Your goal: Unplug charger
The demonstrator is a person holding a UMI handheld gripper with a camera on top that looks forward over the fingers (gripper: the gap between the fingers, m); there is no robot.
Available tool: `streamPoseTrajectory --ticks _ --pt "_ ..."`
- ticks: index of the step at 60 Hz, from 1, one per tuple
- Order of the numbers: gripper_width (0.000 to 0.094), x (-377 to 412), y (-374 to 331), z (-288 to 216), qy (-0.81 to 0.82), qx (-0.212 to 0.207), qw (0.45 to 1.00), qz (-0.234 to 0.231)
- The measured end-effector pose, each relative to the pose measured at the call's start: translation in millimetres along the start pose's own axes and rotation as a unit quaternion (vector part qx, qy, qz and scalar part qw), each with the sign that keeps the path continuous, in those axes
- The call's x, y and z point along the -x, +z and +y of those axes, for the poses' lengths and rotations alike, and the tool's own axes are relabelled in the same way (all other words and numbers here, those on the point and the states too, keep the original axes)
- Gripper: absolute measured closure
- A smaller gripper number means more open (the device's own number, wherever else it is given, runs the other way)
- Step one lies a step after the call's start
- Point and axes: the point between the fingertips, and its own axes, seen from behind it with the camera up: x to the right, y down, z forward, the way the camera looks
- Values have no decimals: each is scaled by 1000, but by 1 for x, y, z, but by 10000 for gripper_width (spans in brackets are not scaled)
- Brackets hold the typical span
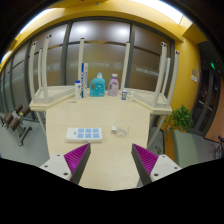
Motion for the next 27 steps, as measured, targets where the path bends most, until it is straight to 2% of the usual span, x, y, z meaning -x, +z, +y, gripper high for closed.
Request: streamPoseTrajectory --ticks 16,27 --pt "84 6 -76 3 -7 -26 1000 7" --pt "85 7 -87 12 -16 -16 1000 8"
